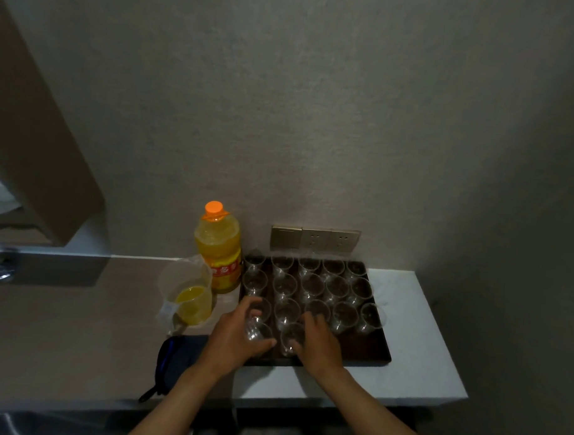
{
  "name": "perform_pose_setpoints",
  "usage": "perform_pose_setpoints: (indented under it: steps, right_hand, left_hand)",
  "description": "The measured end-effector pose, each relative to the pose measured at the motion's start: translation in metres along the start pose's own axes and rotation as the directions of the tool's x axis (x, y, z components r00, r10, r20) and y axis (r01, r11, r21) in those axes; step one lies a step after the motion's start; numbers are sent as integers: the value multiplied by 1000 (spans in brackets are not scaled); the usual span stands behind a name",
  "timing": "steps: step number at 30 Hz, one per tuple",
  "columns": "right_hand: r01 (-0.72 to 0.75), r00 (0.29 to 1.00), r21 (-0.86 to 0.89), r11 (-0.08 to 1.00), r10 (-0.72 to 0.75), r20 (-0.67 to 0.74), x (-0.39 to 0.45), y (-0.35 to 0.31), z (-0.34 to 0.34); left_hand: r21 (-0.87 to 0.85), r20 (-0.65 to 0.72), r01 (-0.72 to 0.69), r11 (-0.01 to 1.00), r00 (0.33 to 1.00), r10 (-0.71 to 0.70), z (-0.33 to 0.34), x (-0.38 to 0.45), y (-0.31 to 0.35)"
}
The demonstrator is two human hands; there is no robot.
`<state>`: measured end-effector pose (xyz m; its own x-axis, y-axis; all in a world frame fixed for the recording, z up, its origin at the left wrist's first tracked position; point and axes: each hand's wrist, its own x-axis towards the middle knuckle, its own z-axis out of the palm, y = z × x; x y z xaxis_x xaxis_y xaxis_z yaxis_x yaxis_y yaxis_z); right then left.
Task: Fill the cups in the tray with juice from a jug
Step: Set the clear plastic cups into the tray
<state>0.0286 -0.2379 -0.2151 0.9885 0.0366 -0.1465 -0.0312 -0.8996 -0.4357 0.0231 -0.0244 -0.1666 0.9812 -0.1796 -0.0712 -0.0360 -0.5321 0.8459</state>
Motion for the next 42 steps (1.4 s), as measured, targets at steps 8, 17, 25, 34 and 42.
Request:
perform_pose_setpoints:
  steps: [8, 17, 25, 34, 42]
  right_hand:
    - [-135, 969, 513, 847, 5, 246, 4, -32, -46]
    - [-318, 891, 681, 659, -38, 453, -3, -35, -61]
    - [-334, 882, 714, 615, -62, 467, -17, -28, -82]
    - [-348, 909, 766, 540, -6, 418, -24, -13, -91]
    - [-383, 900, 791, 478, -1, 436, -28, 4, -94]
  left_hand:
    - [83, 41, -64, 995, 997, 61, 6, 12, 13]
    - [25, 129, -128, 991, 984, 124, 14, 14, 35]
    - [55, 188, -135, 989, 974, 123, 21, 18, 42]
    - [73, 185, -199, 977, 966, 183, 32, 20, 55]
    - [63, 171, -228, 972, 962, 214, 39, 19, 60]
